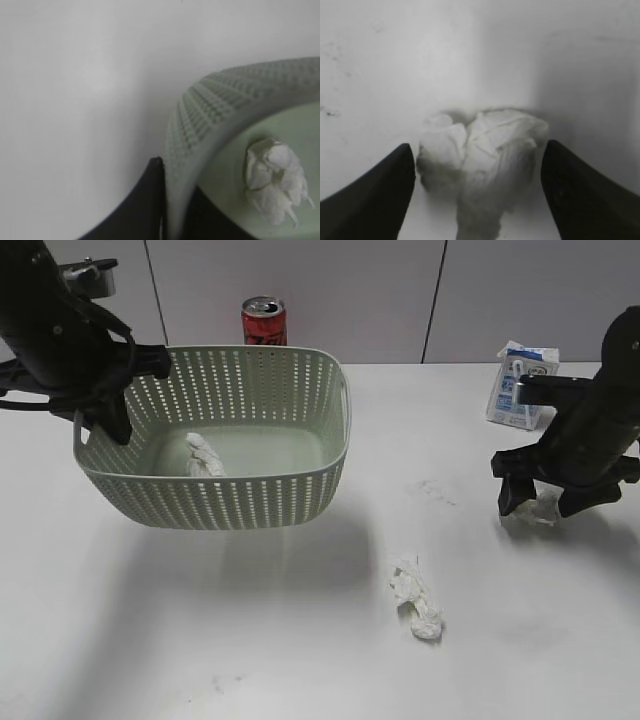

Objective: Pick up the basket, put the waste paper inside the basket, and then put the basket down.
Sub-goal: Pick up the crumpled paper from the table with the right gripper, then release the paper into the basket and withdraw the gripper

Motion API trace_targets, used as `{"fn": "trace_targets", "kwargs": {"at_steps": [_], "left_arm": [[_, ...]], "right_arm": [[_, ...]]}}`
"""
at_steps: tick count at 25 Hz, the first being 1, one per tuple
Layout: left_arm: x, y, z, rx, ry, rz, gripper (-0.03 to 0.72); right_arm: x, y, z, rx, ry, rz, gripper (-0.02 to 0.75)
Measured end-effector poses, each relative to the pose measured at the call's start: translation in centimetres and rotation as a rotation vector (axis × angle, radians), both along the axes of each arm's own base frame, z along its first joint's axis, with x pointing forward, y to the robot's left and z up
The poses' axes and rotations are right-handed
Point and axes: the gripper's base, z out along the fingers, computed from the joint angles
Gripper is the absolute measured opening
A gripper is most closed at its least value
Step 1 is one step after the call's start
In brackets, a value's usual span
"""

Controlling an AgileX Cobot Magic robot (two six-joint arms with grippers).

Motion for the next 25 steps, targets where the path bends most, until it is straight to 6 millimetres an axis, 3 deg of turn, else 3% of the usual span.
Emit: {"fn": "trace_targets", "kwargs": {"at_steps": [5,7,12,14,16,19,25], "left_arm": [[0.0,0.0,0.0,0.0,0.0,0.0,0.0],[0.0,0.0,0.0,-0.001,0.0,0.0,0.0],[0.0,0.0,0.0,-0.001,0.0,0.0,0.0],[0.0,0.0,0.0,-0.001,0.0,0.0,0.0],[0.0,0.0,0.0,-0.001,0.0,0.0,0.0],[0.0,0.0,0.0,-0.001,0.001,0.0,0.0],[0.1,0.0,-0.2,0.0,0.005,0.001,0.0]], "right_arm": [[0.3,-0.2,-0.8,-0.028,-0.004,0.023,0.529],[0.3,-0.2,-0.8,-0.029,-0.005,0.019,0.43],[0.3,-0.2,-0.7,-0.03,0.006,0.018,0.064],[0.3,0.0,0.1,-0.03,-0.01,0.035,0.026],[0.1,0.7,2.0,-0.024,-0.061,0.083,0.021],[-0.6,3.7,6.8,0.021,-0.204,0.23,0.02],[-4.6,13.1,17.3,0.237,-0.538,0.502,0.02]]}}
